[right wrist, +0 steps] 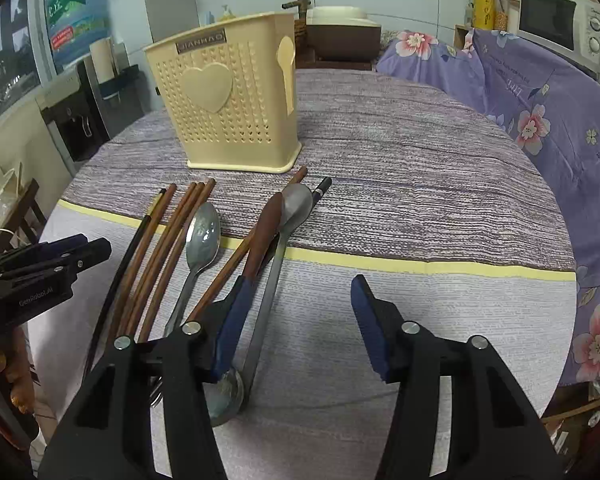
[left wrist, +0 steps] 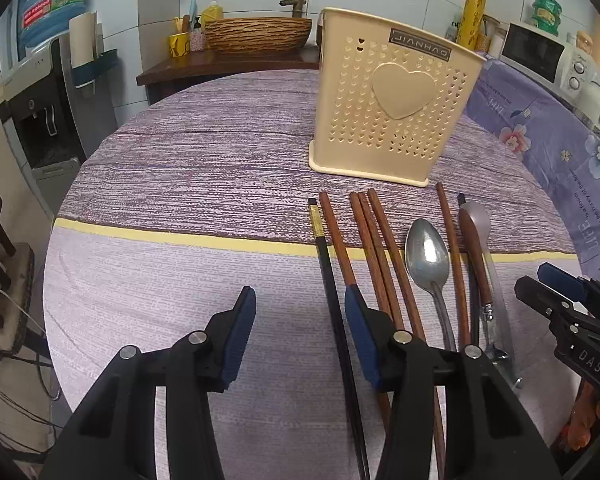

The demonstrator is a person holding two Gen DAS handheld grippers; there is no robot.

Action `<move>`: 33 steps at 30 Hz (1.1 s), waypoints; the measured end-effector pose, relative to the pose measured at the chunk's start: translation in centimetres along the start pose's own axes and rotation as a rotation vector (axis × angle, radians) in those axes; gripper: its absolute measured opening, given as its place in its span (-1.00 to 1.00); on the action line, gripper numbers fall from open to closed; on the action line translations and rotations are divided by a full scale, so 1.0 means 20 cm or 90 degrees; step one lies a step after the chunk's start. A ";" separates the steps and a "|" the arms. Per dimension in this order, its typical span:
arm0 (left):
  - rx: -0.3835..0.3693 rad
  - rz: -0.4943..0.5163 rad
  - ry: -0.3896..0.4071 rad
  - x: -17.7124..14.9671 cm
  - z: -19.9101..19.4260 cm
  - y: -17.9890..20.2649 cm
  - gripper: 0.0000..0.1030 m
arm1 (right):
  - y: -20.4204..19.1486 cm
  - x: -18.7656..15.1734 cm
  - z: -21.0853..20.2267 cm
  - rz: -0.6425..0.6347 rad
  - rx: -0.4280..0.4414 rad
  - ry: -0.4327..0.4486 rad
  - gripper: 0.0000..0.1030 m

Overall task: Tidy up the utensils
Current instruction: 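Move both tools forward over the row of utensils, then grasp the black yellow-tipped chopstick with the left tool while the right grasps the wooden-handled spoon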

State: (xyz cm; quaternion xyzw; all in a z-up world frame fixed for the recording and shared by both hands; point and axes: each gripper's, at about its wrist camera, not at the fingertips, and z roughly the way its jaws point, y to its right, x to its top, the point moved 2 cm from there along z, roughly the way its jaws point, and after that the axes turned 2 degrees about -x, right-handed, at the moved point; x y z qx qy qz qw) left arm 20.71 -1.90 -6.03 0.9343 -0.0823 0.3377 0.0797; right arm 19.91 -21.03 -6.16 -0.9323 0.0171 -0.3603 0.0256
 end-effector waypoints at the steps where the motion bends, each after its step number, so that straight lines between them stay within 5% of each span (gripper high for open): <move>1: 0.003 -0.001 -0.005 0.00 0.01 0.00 -0.16 | 0.00 0.01 0.01 0.002 0.002 -0.006 -0.11; 10: 0.003 -0.017 -0.014 0.01 0.04 -0.02 -0.17 | -0.03 0.06 0.04 0.027 0.031 0.007 -0.23; 14: 0.001 -0.017 -0.014 0.01 0.05 -0.03 -0.17 | -0.07 0.12 0.08 0.029 0.066 -0.004 -0.51; 33: 0.005 -0.008 -0.021 0.03 0.06 -0.04 -0.17 | -0.17 0.23 0.29 0.003 -0.038 -0.053 -0.65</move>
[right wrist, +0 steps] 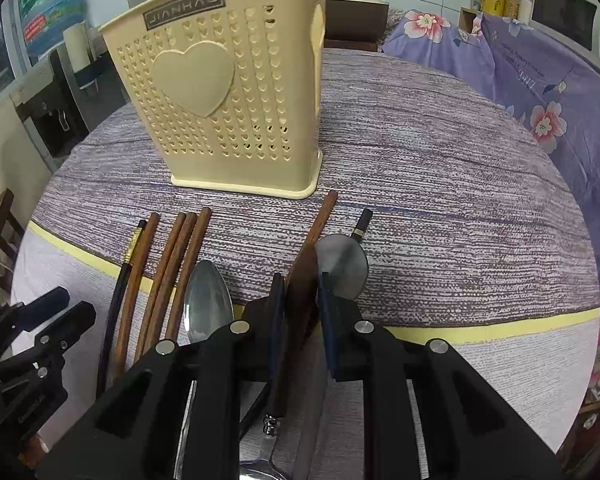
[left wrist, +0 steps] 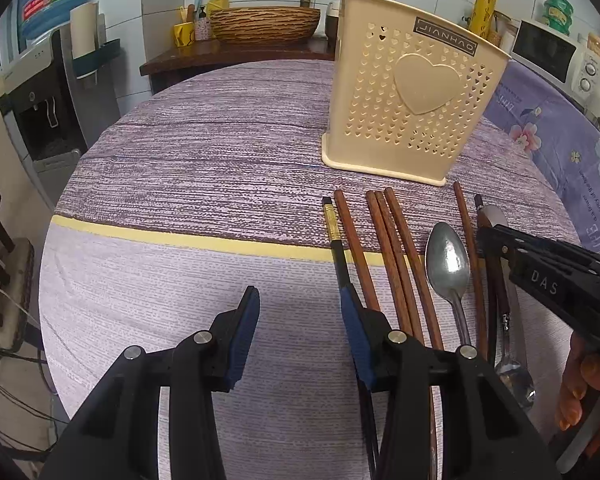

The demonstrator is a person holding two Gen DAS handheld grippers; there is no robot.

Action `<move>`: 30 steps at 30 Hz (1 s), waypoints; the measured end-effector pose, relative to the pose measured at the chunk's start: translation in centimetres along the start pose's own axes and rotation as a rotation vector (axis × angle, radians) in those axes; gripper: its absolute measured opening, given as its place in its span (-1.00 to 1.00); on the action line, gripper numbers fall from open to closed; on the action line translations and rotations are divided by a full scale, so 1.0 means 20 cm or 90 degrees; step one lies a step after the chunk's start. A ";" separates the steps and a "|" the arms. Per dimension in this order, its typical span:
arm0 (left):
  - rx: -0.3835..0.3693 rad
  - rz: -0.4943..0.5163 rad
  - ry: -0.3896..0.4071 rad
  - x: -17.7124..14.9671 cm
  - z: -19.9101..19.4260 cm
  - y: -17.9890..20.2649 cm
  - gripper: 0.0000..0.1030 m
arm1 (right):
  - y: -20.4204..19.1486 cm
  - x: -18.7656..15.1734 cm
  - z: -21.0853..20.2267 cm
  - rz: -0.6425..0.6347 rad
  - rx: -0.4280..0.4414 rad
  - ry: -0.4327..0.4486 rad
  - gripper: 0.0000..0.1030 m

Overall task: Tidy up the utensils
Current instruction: 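Grasp the black yellow-tipped chopstick with the left tool while the right grasps the wooden-handled spoon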

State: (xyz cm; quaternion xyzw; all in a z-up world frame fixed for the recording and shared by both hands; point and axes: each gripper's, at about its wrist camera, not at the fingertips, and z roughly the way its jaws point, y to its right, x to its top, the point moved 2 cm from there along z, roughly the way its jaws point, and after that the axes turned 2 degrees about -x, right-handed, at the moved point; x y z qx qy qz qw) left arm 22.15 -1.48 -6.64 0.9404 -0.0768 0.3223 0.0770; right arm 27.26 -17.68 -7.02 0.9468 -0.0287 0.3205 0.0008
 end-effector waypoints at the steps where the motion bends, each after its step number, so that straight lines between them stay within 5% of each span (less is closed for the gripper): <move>1: 0.000 0.002 -0.003 0.01 0.01 0.00 -0.17 | -0.01 0.00 0.00 -0.004 -0.005 -0.001 -0.65; 13: -0.016 0.011 -0.056 0.08 0.11 0.09 -0.22 | 0.02 -0.01 -0.07 0.015 0.030 0.033 -0.66; 30: -0.002 0.014 -0.063 0.05 0.11 0.09 -0.42 | 0.03 -0.03 -0.14 0.016 0.048 0.058 -0.66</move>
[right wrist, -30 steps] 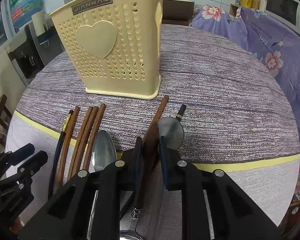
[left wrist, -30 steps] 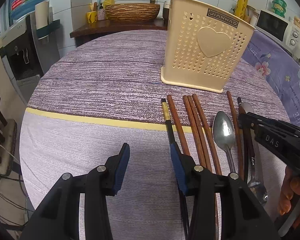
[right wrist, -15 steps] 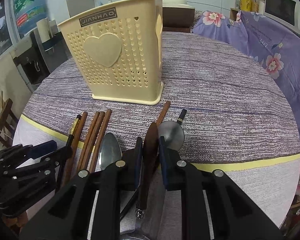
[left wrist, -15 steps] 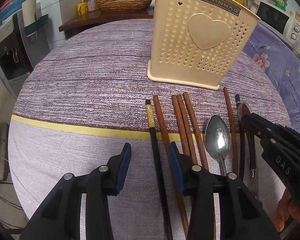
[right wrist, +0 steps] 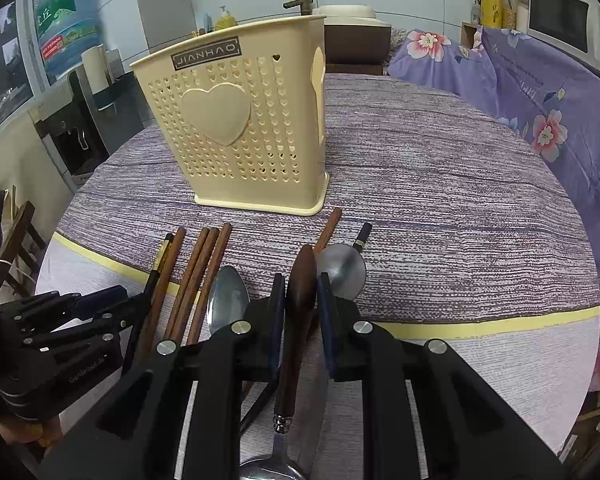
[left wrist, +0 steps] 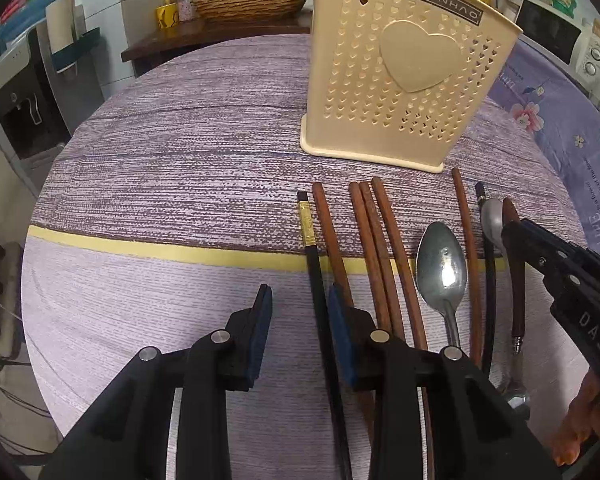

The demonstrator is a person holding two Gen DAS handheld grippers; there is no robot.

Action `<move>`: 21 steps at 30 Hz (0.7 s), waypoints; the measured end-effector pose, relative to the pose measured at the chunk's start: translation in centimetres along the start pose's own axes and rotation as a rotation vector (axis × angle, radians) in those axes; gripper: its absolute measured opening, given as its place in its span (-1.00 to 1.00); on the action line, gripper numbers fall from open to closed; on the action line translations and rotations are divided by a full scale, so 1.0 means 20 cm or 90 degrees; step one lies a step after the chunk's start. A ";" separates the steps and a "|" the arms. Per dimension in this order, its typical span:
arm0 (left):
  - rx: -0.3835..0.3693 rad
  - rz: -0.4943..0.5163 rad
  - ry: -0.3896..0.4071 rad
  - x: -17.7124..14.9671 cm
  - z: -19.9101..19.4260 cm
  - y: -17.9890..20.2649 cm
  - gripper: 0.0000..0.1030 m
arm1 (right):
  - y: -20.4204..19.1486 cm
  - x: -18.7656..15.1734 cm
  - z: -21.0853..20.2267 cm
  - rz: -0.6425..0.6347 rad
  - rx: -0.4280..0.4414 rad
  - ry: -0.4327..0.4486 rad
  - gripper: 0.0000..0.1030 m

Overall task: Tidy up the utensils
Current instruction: 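Grasp the black yellow-tipped chopstick with the left tool while the right grasps the wooden-handled spoon, then lift both held utensils upright and carry them over the cream holder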

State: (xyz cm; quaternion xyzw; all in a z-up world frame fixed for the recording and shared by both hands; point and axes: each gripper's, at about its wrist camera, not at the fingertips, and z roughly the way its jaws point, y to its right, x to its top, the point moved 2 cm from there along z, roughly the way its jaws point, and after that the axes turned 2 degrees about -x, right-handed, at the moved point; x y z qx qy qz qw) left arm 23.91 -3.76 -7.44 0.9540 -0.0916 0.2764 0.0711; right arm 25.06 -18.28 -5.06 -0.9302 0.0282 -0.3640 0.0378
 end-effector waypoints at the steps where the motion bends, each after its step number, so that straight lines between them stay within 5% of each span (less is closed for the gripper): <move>1: 0.002 0.002 -0.002 0.01 0.00 0.01 -0.42 | 0.00 0.00 0.00 0.001 0.001 0.000 -0.67; 8: 0.014 0.011 -0.012 0.12 0.07 0.02 -0.45 | -0.01 0.00 -0.04 0.006 0.010 0.008 -0.67; 14: 0.030 0.001 -0.014 0.20 0.12 0.01 -0.82 | 0.00 0.00 -0.06 0.012 0.027 0.013 -0.67; 21: 0.018 -0.020 -0.004 0.21 0.12 -0.01 -0.84 | 0.00 -0.01 -0.11 0.006 0.042 0.036 -0.68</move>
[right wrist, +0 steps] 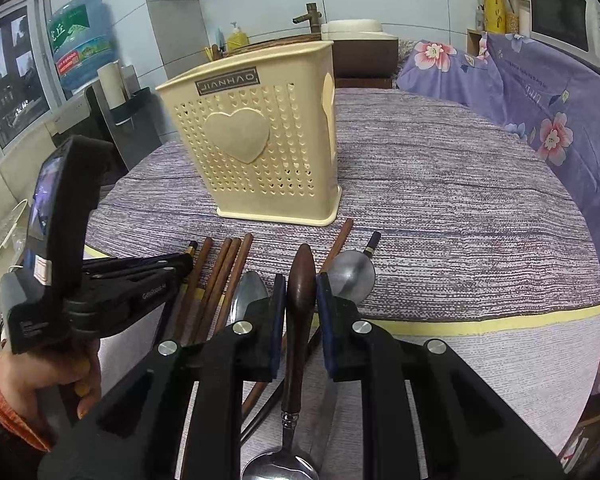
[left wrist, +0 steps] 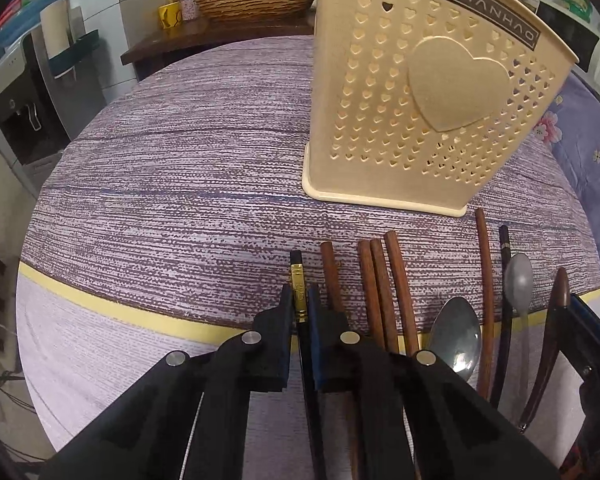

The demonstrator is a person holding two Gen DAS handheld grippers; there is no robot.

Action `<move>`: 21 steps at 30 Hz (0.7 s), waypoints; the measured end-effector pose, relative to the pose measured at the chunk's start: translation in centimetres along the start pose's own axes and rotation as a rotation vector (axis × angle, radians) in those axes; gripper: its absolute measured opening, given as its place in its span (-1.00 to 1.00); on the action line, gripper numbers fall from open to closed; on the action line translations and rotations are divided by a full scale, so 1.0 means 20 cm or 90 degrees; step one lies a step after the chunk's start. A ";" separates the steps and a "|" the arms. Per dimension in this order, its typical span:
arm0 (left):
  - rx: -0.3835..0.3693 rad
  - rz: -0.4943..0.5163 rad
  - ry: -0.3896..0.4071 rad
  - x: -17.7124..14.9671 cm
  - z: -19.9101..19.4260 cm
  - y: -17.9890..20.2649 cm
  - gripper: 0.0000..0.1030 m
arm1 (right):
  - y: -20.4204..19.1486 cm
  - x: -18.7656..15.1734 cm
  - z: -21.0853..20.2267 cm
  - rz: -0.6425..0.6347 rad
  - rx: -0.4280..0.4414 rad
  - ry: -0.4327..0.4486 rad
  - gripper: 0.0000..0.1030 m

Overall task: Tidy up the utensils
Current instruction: 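Lift both held utensils upright and carry them over the cream holder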

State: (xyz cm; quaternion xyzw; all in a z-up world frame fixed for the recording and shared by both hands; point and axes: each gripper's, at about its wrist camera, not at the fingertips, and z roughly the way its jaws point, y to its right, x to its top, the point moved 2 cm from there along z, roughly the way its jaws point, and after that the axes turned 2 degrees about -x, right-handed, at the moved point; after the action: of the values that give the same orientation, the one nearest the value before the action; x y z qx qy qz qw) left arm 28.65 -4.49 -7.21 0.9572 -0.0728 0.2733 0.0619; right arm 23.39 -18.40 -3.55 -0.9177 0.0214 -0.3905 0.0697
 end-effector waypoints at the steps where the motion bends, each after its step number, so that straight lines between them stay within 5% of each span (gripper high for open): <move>1: -0.003 -0.007 0.003 0.00 0.00 -0.01 -0.84 | 0.00 0.00 -0.01 -0.002 0.001 0.003 -0.68; 7: -0.022 -0.011 0.069 0.01 -0.17 -0.03 -0.84 | 0.01 -0.01 -0.11 -0.008 0.025 0.033 -0.68; 17: -0.087 -0.033 0.228 -0.03 -0.71 -0.13 -0.84 | 0.07 -0.01 -0.50 -0.019 0.068 0.114 -0.69; 21: -0.077 -0.026 0.273 -0.03 -0.82 -0.13 -0.84 | 0.08 0.00 -0.55 -0.024 0.070 0.127 -0.69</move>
State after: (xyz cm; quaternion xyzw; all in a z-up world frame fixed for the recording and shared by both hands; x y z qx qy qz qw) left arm 20.26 0.80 6.07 0.8727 -0.0551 0.4647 0.1391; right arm 15.46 -21.28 3.81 -0.8692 -0.0100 -0.4820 0.1099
